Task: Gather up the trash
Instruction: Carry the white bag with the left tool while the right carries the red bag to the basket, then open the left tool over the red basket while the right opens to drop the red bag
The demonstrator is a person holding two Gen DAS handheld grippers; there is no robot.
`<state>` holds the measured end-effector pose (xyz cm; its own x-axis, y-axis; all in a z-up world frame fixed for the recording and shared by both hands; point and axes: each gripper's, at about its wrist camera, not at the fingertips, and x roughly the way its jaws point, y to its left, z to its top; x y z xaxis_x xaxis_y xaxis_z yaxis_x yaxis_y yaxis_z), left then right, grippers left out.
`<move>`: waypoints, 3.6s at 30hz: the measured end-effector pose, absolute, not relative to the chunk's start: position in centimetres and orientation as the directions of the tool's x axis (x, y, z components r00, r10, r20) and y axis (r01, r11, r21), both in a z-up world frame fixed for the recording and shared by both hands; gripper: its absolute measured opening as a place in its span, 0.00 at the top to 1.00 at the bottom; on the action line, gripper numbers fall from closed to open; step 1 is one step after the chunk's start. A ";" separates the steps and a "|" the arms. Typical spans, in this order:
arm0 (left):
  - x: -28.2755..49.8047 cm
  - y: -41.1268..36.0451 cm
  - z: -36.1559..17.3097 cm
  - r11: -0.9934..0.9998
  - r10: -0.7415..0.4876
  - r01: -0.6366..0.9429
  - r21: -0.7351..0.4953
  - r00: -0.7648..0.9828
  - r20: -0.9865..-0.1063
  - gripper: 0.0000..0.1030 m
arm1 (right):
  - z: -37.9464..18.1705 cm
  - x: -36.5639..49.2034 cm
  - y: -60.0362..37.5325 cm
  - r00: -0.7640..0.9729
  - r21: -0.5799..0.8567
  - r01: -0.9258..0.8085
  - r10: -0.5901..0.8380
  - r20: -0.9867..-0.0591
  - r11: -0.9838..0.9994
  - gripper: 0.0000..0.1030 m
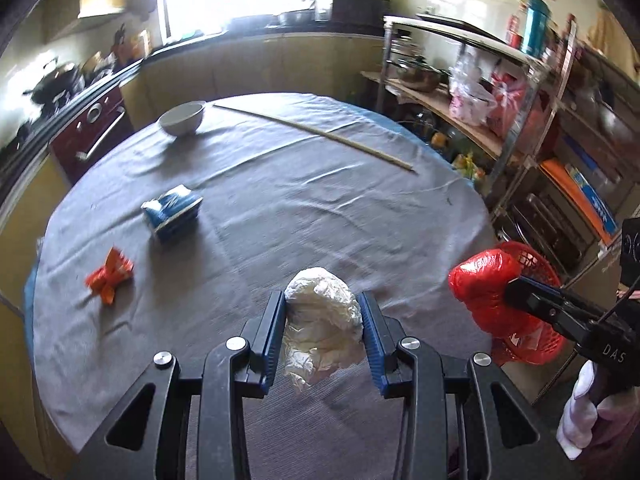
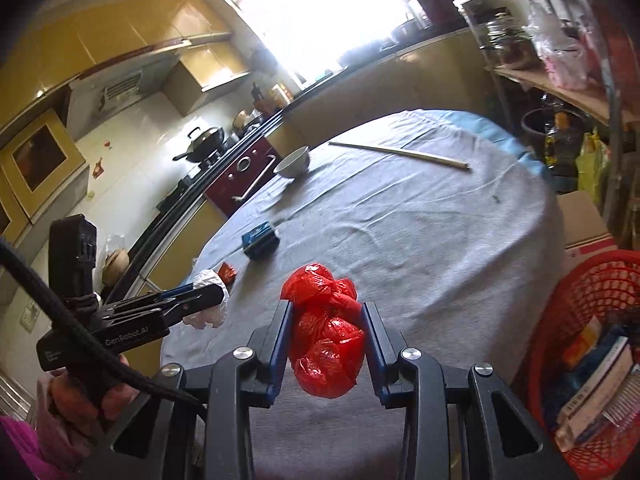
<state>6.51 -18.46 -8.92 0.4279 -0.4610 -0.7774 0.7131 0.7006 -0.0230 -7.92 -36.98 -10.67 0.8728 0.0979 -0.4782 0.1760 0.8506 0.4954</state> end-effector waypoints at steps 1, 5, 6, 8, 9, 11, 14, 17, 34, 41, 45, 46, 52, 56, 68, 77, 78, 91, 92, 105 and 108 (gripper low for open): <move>6.2 -18.8 -8.8 0.696 -0.460 0.718 -0.015 0.430 -0.777 0.62 | -10.6 -8.3 -37.3 0.876 0.498 0.182 0.091 -0.474 0.848 0.64; 5.0 -20.7 -8.4 0.672 -0.450 0.739 0.041 0.452 -0.770 0.62 | -10.2 -9.8 -38.5 0.887 0.506 0.204 0.060 -0.457 0.838 0.64; 4.7 -21.2 -8.3 0.665 -0.448 0.745 0.057 0.458 -0.768 0.62 | -10.1 -10.2 -38.8 0.890 0.509 0.209 0.053 -0.453 0.835 0.64; 4.3 -21.8 -8.1 0.655 -0.448 0.752 0.075 0.466 -0.763 0.62 | -9.9 -11.0 -39.4 0.895 0.512 0.221 0.037 -0.445 0.830 0.64; 4.0 -22.3 -8.0 0.649 -0.446 0.756 0.087 0.471 -0.761 0.62 | -9.8 -11.3 -39.6 0.897 0.514 0.226 0.029 -0.441 0.827 0.64; 3.6 -22.8 -7.8 0.642 -0.444 0.760 0.103 0.478 -0.758 0.62 | -9.7 -12.0 -40.1 0.901 0.519 0.235 0.016 -0.434 0.822 0.64; 3.0 -23.6 -7.6 0.627 -0.446 0.770 0.118 0.479 -0.756 0.62 | -9.5 -13.0 -40.6 0.904 0.521 0.247 0.000 -0.428 0.817 0.64; 2.2 -24.5 -7.5 0.607 -0.448 0.783 0.138 0.480 -0.754 0.62 | -9.4 -14.0 -41.0 0.906 0.524 0.257 -0.014 -0.423 0.812 0.64; -1.9 -29.4 -7.0 0.494 -0.485 0.845 0.206 0.464 -0.741 0.62 | -9.0 -19.4 -43.3 0.908 0.533 0.331 -0.110 -0.404 0.779 0.64; -3.1 -31.1 -7.3 0.457 -0.492 0.861 0.225 0.455 -0.742 0.62 | -9.2 -21.8 -44.5 0.903 0.540 0.371 -0.158 -0.400 0.756 0.64; -3.8 -32.1 -7.3 0.434 -0.504 0.871 0.230 0.446 -0.739 0.62 | -9.3 -22.9 -45.3 0.899 0.545 0.393 -0.186 -0.396 0.740 0.64; -4.0 -32.3 -7.3 0.429 -0.507 0.873 0.232 0.445 -0.738 0.62 | -9.3 -23.3 -45.5 0.898 0.546 0.399 -0.193 -0.396 0.737 0.64; -5.2 -33.9 -7.4 0.393 -0.525 0.887 0.244 0.434 -0.732 0.62 | -9.4 -24.8 -46.7 0.890 0.551 0.430 -0.234 -0.391 0.715 0.64; -5.9 -34.9 -7.5 0.370 -0.535 0.894 0.251 0.426 -0.730 0.62 | -9.5 -25.8 -47.5 0.883 0.558 0.452 -0.262 -0.389 0.696 0.64; -6.3 -37.9 -7.8 0.285 -0.614 0.952 0.108 0.268 -0.742 0.62 | -10.6 -28.9 -50.4 0.847 0.586 0.529 -0.351 -0.398 0.614 0.64; -7.5 -41.4 -9.9 0.223 -0.613 0.974 0.038 0.171 -0.771 0.62 | -12.9 -30.5 -52.4 0.813 0.613 0.582 -0.384 -0.438 0.534 0.64; -7.7 -41.7 -10.2 0.218 -0.610 0.975 0.037 0.166 -0.775 0.62 | -13.2 -30.7 -52.6 0.807 0.613 0.590 -0.388 -0.444 0.526 0.64; -8.8 -46.1 -16.6 0.184 -0.520 0.983 0.002 0.099 -0.848 0.62 | -17.6 -31.5 -54.8 0.755 0.636 0.655 -0.389 -0.528 0.408 0.64; -8.8 -46.1 -17.0 0.184 -0.515 0.983 0.003 0.099 -0.852 0.62 | -17.9 -31.4 -55.0 0.754 0.637 0.657 -0.383 -0.534 0.403 0.64; -9.2 -45.4 -16.6 0.183 -0.523 0.980 0.078 0.164 -0.836 0.43 | -19.3 -29.5 -54.8 0.789 0.685 0.613 -0.270 -0.552 0.393 0.57; -9.3 -45.0 -15.8 0.180 -0.540 0.980 0.083 0.169 -0.825 0.41 | -18.6 -29.5 -54.3 0.795 0.681 0.607 -0.286 -0.535 0.410 0.45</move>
<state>-9.30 -44.95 -15.79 0.1687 -0.5397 -0.8248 0.9802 0.1799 0.0828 -29.46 -54.27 -18.58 0.7946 -0.2863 -0.5353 0.6066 0.4101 0.6811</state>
